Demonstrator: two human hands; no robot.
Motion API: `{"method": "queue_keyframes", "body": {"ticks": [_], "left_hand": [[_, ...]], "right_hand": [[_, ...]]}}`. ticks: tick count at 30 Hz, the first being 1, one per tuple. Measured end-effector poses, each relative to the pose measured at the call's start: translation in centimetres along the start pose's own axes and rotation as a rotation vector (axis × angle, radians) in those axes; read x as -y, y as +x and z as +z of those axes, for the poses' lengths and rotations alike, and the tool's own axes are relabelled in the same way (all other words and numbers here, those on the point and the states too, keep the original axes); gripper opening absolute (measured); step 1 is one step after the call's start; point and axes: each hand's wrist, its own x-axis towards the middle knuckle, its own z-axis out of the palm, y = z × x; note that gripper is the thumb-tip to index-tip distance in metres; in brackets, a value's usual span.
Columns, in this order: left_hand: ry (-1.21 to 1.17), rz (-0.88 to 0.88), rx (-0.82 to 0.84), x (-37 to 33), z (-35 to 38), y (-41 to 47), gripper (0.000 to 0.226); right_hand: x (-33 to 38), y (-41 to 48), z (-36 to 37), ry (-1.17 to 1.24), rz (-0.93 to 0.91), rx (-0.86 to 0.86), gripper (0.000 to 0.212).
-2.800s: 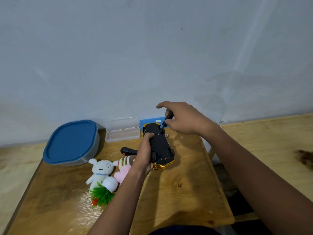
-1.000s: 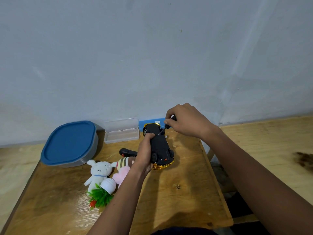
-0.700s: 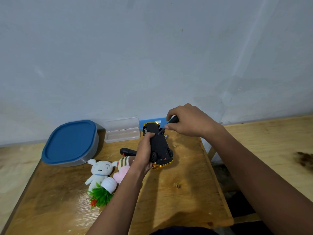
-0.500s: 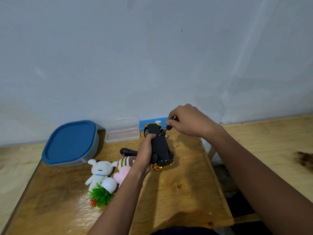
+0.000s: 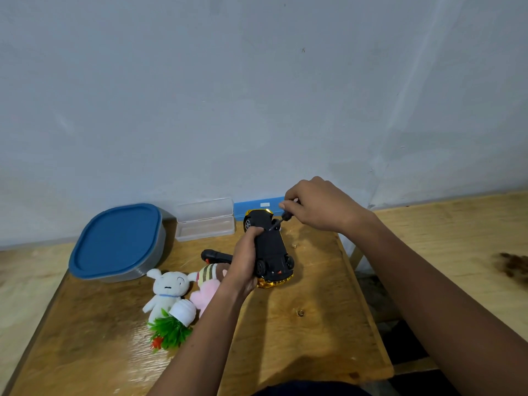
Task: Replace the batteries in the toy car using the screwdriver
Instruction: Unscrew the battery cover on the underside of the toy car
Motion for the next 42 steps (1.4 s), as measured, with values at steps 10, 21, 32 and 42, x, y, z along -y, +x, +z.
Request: {"method": "queue_keyframes", "body": {"ticks": [10, 21, 32, 42], "left_hand": [[0.019, -0.003, -0.008, 0.1, -0.1, 0.0, 0.037], [-0.075, -0.038, 0.001, 0.1, -0.2, -0.1, 0.040], [-0.227, -0.045, 0.077, -0.1, -0.2, 0.1, 0.037], [-0.246, -0.046, 0.082, 0.2, -0.6, 0.4, 0.043]], "right_hand": [[0.2, -0.1, -0.7, 0.061, -0.042, 0.147, 0.020], [-0.5, 0.2, 0.2, 0.002, -0.035, 0.115, 0.019], [-1.3, -0.4, 0.3, -0.021, -0.037, 0.079, 0.023], [-2.1, -1.7, 2.4, 0.260, 0.035, -0.033, 0.021]]}}
